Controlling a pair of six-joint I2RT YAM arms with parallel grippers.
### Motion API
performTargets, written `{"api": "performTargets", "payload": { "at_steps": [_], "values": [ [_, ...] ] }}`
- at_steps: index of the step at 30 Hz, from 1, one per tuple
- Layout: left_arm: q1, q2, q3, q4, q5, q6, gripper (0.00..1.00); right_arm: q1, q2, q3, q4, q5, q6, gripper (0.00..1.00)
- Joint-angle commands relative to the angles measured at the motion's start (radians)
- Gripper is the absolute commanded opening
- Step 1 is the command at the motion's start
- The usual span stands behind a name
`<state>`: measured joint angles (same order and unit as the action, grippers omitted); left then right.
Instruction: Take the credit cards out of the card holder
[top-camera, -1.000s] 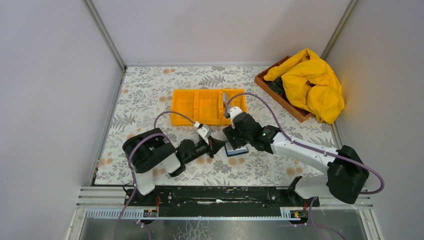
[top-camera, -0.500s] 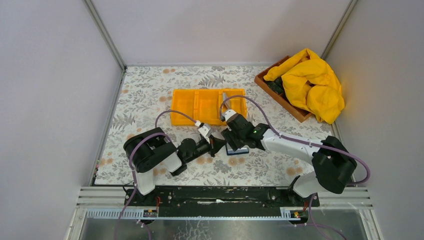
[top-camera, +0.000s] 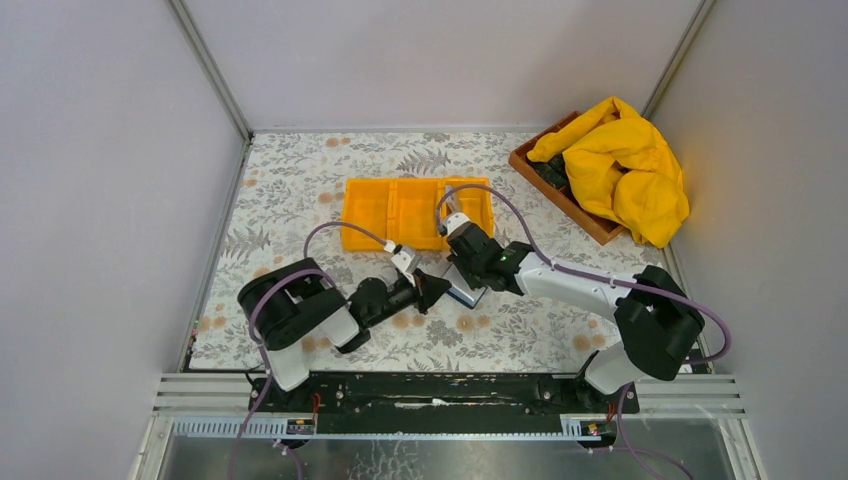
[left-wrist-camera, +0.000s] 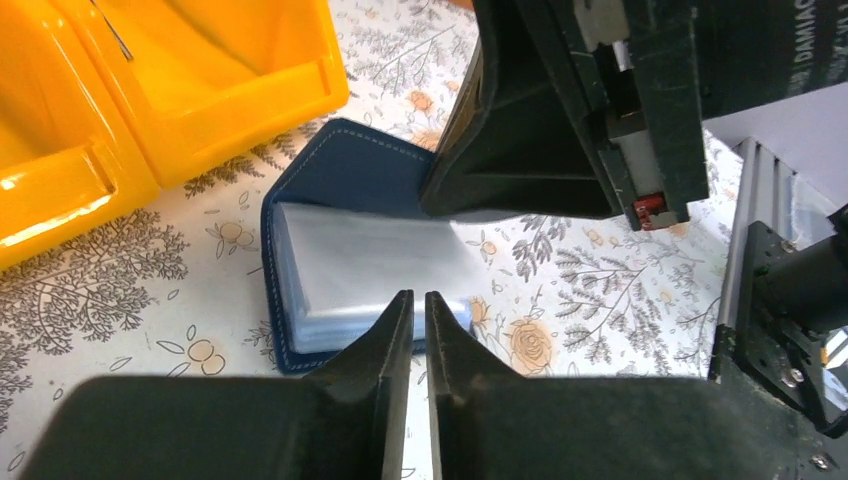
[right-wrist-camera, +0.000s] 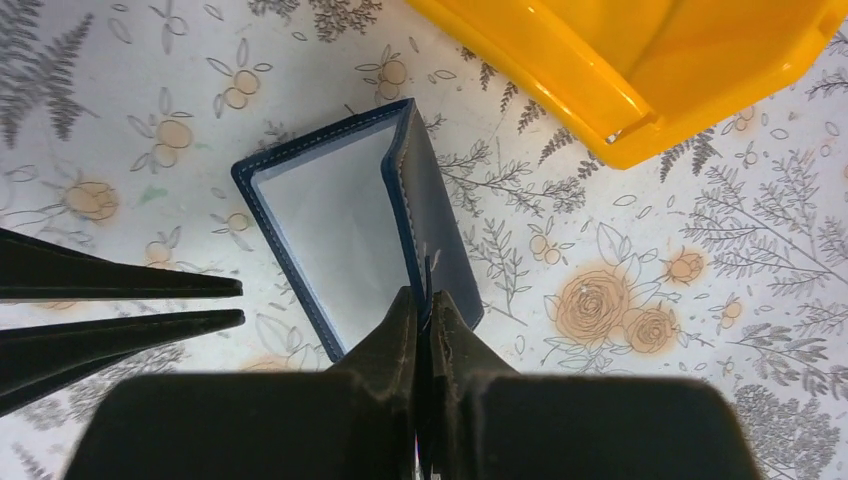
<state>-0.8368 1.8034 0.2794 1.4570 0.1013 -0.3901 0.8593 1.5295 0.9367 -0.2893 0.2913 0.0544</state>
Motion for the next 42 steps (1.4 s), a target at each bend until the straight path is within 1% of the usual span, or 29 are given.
{"api": "performTargets", "payload": {
  "at_steps": [1, 4, 7, 9, 13, 16, 19, 23, 26, 29, 31, 33, 34, 35, 36, 38, 39, 40, 42],
  "values": [
    [0.005, -0.086, -0.03, 0.041, -0.02, -0.05, 0.18, -0.021, -0.071, 0.073, -0.031, -0.096, 0.09, 0.0],
    [0.005, -0.177, -0.015, -0.105, -0.067, -0.107, 0.18, -0.063, -0.071, 0.095, -0.054, -0.212, 0.165, 0.0],
    [0.005, -0.277, 0.001, -0.246, -0.074, -0.137, 0.18, -0.105, -0.061, 0.117, -0.082, -0.322, 0.242, 0.0],
    [0.005, -0.343, -0.004, -0.306, -0.076, -0.146, 0.18, -0.131, -0.059, 0.119, -0.075, -0.408, 0.283, 0.0],
    [0.005, -0.472, -0.007, -0.433, -0.093, -0.147, 0.18, -0.157, -0.042, 0.113, -0.069, -0.521, 0.356, 0.0],
    [0.006, -0.536, -0.008, -0.516, -0.115, -0.141, 0.21, -0.16, -0.044, 0.069, -0.018, -0.595, 0.409, 0.0],
    [0.005, -0.572, -0.023, -0.545, -0.13, -0.148, 0.31, -0.161, -0.06, -0.014, 0.058, -0.618, 0.478, 0.0],
    [0.005, -0.603, -0.038, -0.578, -0.111, -0.164, 0.5, -0.17, -0.088, -0.167, 0.202, -0.599, 0.591, 0.0],
    [0.006, -0.628, -0.051, -0.587, -0.103, -0.174, 0.63, -0.174, -0.098, -0.253, 0.299, -0.595, 0.66, 0.0],
    [0.005, -0.657, -0.058, -0.628, -0.117, -0.186, 0.74, -0.174, -0.094, -0.312, 0.36, -0.579, 0.698, 0.0],
    [0.005, -0.671, -0.07, -0.634, -0.127, -0.205, 0.77, -0.174, -0.096, -0.339, 0.389, -0.569, 0.707, 0.0],
    [0.005, -0.678, -0.083, -0.635, -0.134, -0.223, 0.79, -0.174, -0.099, -0.35, 0.396, -0.568, 0.706, 0.0],
    [0.005, -0.68, -0.091, -0.634, -0.139, -0.235, 0.78, -0.174, -0.102, -0.352, 0.398, -0.567, 0.705, 0.0],
    [0.005, -0.682, -0.099, -0.631, -0.142, -0.245, 0.75, -0.174, -0.106, -0.354, 0.402, -0.565, 0.705, 0.0],
    [0.005, -0.683, -0.107, -0.628, -0.141, -0.254, 0.7, -0.174, -0.11, -0.355, 0.402, -0.563, 0.702, 0.0],
    [0.004, -0.681, -0.113, -0.625, -0.124, -0.262, 0.46, -0.174, -0.117, -0.358, 0.404, -0.561, 0.7, 0.0],
    [0.004, -0.678, -0.114, -0.622, -0.113, -0.267, 0.37, -0.174, -0.12, -0.363, 0.41, -0.561, 0.7, 0.0],
    [0.003, -0.673, -0.114, -0.618, -0.103, -0.271, 0.32, -0.174, -0.124, -0.366, 0.414, -0.562, 0.7, 0.0],
    [0.0, -0.655, -0.115, -0.603, -0.09, -0.281, 0.24, -0.174, -0.126, -0.374, 0.421, -0.559, 0.7, 0.0]
  ]
}}
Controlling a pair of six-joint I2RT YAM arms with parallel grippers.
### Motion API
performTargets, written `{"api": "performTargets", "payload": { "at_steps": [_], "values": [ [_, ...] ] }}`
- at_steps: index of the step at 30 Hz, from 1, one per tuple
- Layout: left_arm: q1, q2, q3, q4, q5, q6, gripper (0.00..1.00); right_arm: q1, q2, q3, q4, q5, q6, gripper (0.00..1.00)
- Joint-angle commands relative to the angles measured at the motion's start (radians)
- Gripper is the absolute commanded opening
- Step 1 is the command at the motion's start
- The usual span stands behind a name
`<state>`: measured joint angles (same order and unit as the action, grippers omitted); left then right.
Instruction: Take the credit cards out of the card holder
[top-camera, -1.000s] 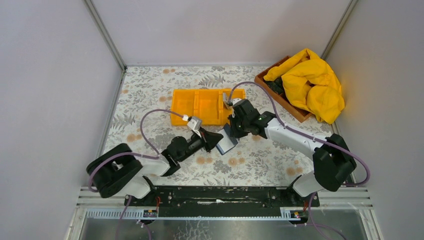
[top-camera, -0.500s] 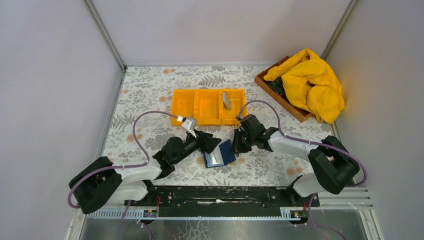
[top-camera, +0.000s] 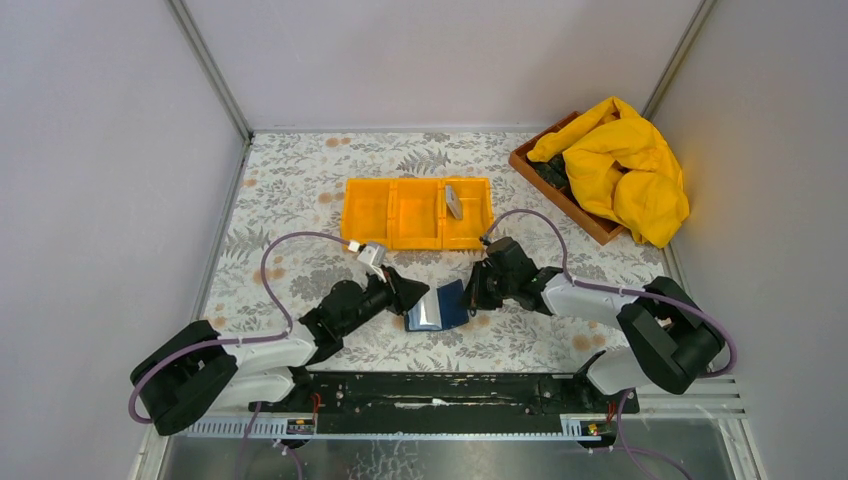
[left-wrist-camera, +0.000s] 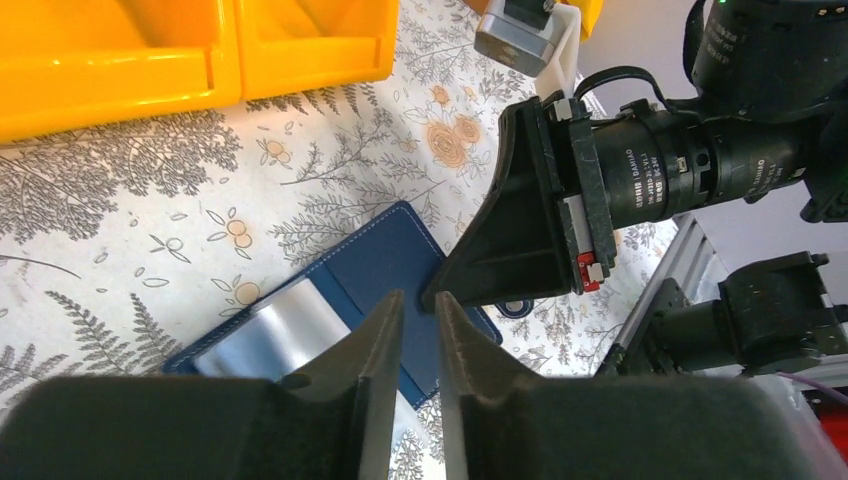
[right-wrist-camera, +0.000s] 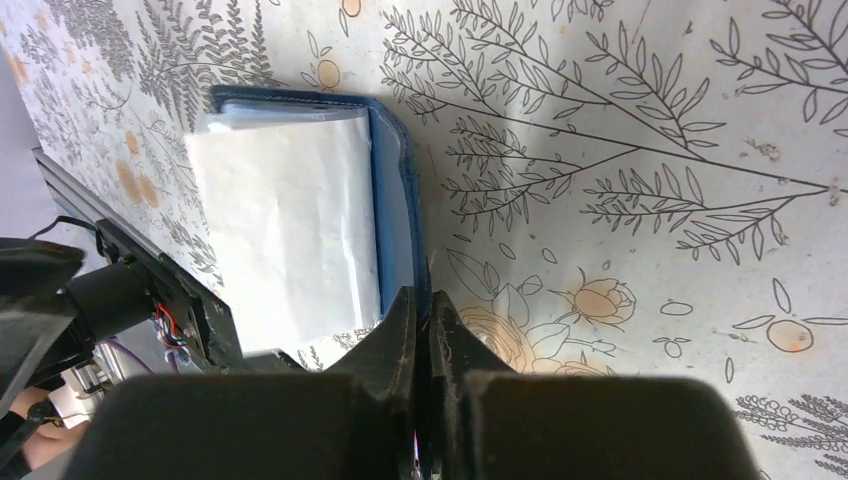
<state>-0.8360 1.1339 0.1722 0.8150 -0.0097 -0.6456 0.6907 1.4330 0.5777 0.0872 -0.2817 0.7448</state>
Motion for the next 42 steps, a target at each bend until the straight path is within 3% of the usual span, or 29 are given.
{"api": "performTargets", "payload": {
  "at_steps": [1, 6, 11, 14, 16, 19, 22, 38, 40, 42],
  "values": [
    [-0.002, 0.024, -0.007, 0.048, 0.028, -0.028, 0.2, -0.005, -0.029, -0.021, 0.048, 0.015, 0.009, 0.0],
    [-0.006, 0.067, -0.012, 0.068, 0.044, -0.052, 0.01, -0.005, -0.025, -0.036, 0.07, 0.014, 0.015, 0.0],
    [-0.007, 0.063, -0.036, 0.035, -0.004, -0.076, 0.01, -0.005, 0.001, -0.042, 0.083, 0.015, 0.013, 0.0],
    [-0.007, 0.055, -0.043, -0.007, -0.047, -0.083, 0.19, -0.005, 0.025, -0.053, 0.11, 0.009, 0.013, 0.0],
    [-0.007, 0.039, -0.058, -0.006, -0.066, -0.092, 0.43, -0.005, 0.038, -0.057, 0.121, 0.005, 0.011, 0.0],
    [-0.007, 0.02, -0.052, -0.061, -0.092, -0.074, 0.7, -0.005, 0.043, -0.065, 0.131, 0.007, 0.012, 0.0],
    [-0.006, 0.01, -0.037, -0.117, -0.111, -0.063, 0.78, -0.005, 0.037, -0.068, 0.132, 0.013, 0.007, 0.0],
    [-0.007, 0.155, -0.033, 0.035, -0.014, -0.095, 0.64, -0.005, 0.04, -0.085, 0.143, 0.012, 0.009, 0.0],
    [-0.007, 0.154, -0.028, 0.04, -0.007, -0.099, 0.58, -0.005, 0.042, -0.086, 0.145, 0.013, 0.01, 0.0],
    [-0.006, 0.153, -0.029, 0.05, 0.001, -0.101, 0.4, -0.005, 0.045, -0.088, 0.149, 0.013, 0.009, 0.0]
  ]
}}
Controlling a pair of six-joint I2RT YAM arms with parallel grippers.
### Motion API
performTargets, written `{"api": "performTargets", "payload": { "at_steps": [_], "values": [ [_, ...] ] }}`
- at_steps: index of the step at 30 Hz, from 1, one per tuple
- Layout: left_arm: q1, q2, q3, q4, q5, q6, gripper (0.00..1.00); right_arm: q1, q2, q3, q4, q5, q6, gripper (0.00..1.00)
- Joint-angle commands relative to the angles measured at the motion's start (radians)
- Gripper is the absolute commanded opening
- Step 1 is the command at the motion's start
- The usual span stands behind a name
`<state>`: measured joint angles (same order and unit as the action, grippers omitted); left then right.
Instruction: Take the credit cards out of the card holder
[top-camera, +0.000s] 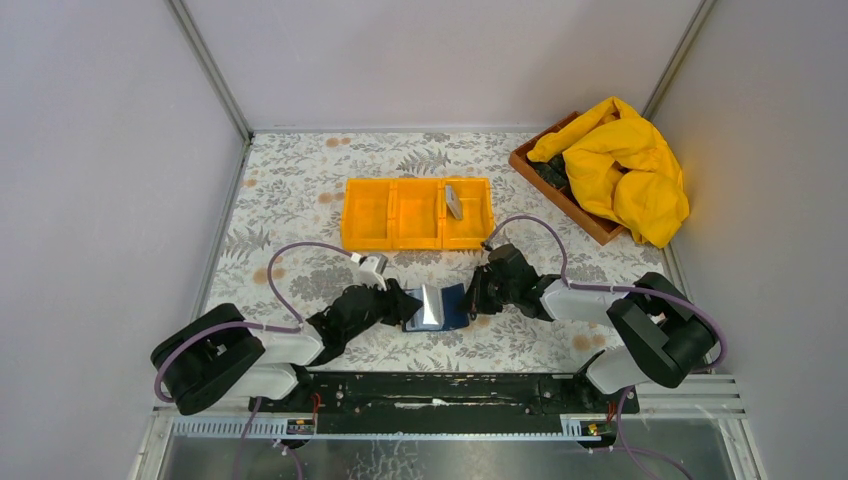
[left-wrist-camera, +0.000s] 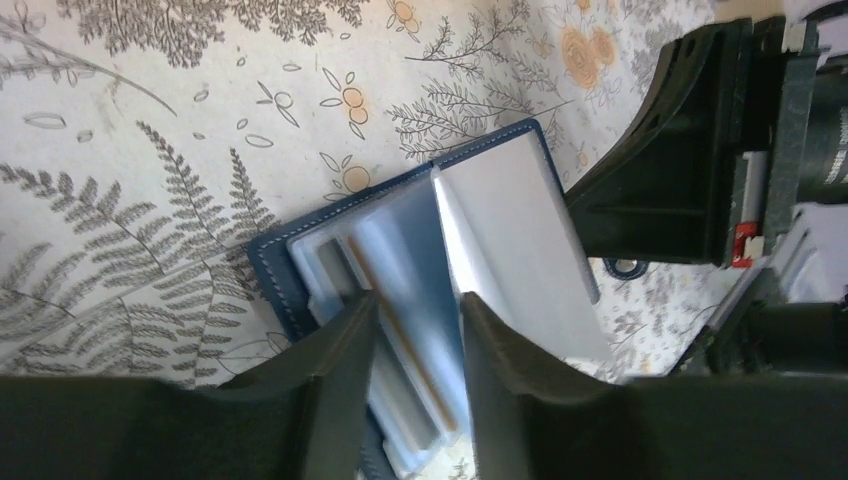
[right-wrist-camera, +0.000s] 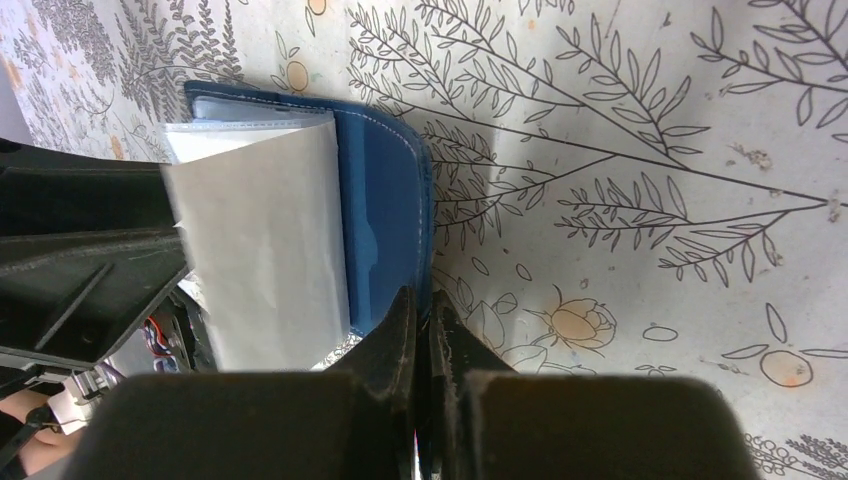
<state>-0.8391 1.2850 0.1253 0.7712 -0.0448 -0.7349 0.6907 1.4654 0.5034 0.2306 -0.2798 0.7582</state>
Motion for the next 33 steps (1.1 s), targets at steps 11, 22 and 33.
{"api": "performTargets", "payload": {
  "at_steps": [11, 22, 33],
  "values": [
    [-0.004, 0.053, 0.028, 0.208, 0.119, -0.047, 0.35, -0.005, 0.019, -0.022, 0.02, 0.005, -0.005, 0.0],
    [-0.003, 0.198, 0.057, 0.326, 0.165, -0.075, 0.39, -0.005, -0.034, -0.017, -0.038, 0.041, -0.037, 0.0],
    [-0.003, 0.262, 0.082, 0.364, 0.185, -0.082, 0.38, -0.005, -0.211, 0.026, -0.238, 0.199, -0.11, 0.05]
  ]
}}
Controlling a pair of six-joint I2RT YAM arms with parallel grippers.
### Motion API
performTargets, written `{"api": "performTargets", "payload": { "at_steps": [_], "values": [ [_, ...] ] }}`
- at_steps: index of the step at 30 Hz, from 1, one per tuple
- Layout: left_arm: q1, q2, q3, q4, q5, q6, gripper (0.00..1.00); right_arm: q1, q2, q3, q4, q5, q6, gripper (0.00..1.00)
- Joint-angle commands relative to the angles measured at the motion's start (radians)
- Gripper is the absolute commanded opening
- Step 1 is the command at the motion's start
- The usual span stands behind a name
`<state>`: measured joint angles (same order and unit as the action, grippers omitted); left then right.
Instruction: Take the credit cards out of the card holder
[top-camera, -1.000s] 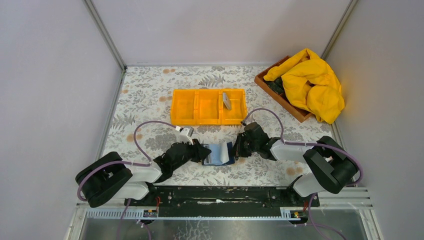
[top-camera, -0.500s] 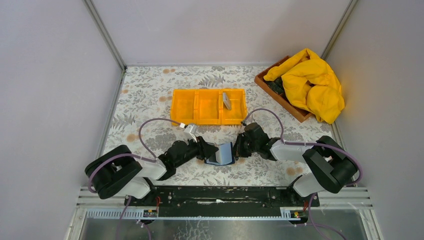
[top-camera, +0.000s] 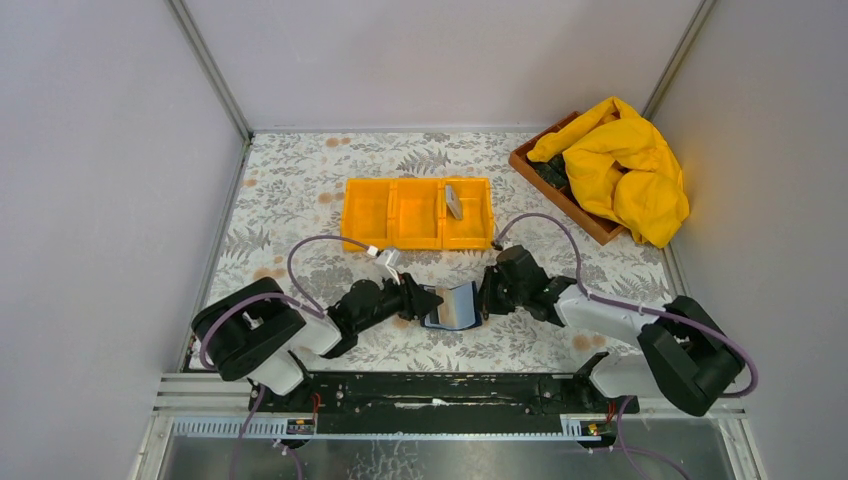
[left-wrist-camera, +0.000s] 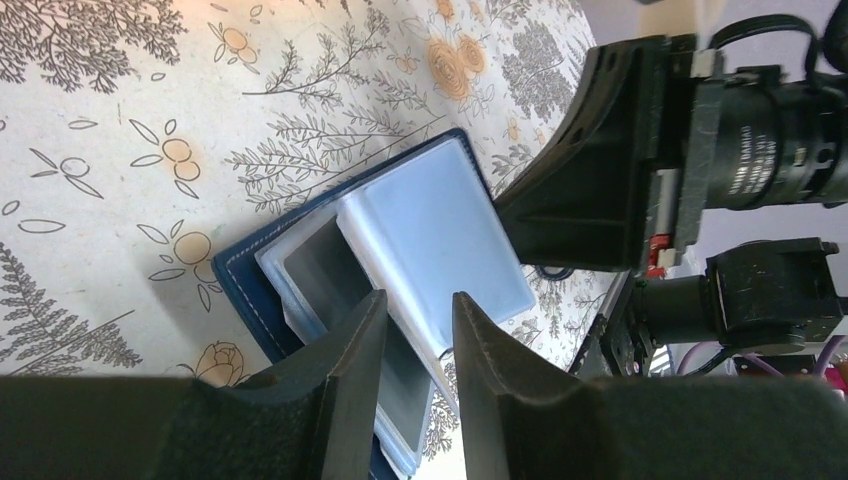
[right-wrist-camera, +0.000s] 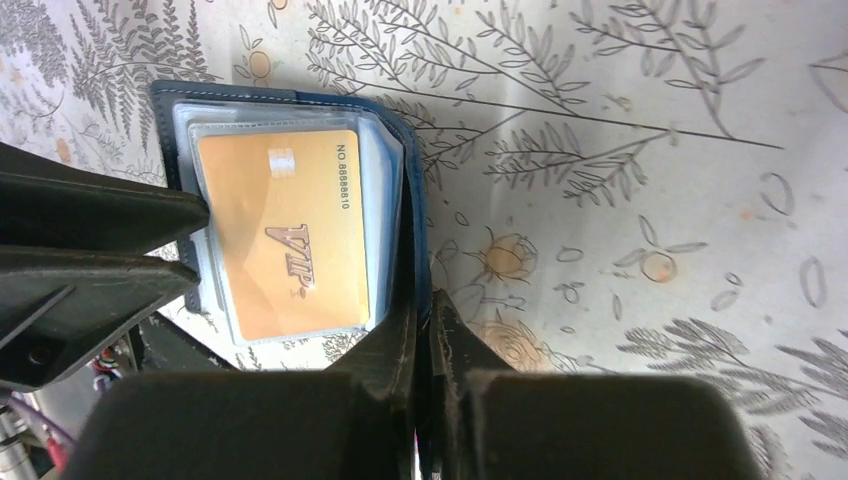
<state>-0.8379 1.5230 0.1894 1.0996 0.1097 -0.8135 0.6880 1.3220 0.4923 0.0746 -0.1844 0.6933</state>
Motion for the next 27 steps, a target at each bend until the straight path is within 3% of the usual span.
{"api": "performTargets", "payload": {
  "at_steps": [1, 7, 13, 17, 23, 27],
  "values": [
    [-0.005, 0.03, 0.019, 0.04, 0.032, -0.004, 0.38, -0.002, -0.085, 0.037, -0.095, 0.114, -0.053, 0.06],
    [-0.005, 0.081, 0.022, 0.085, 0.045, -0.017, 0.37, -0.002, -0.109, 0.05, -0.148, 0.149, -0.089, 0.25],
    [-0.004, 0.13, 0.025, 0.138, 0.059, -0.034, 0.37, -0.002, -0.092, 0.051, -0.148, 0.147, -0.097, 0.27],
    [-0.004, 0.162, 0.03, 0.175, 0.073, -0.05, 0.36, -0.002, -0.078, 0.045, -0.135, 0.139, -0.097, 0.23],
    [-0.006, 0.193, 0.055, 0.205, 0.117, -0.057, 0.25, -0.002, -0.067, 0.02, -0.102, 0.129, -0.079, 0.06],
    [-0.006, 0.21, 0.093, 0.2, 0.133, -0.038, 0.24, -0.002, -0.049, 0.002, -0.071, 0.108, -0.062, 0.0]
  ]
}}
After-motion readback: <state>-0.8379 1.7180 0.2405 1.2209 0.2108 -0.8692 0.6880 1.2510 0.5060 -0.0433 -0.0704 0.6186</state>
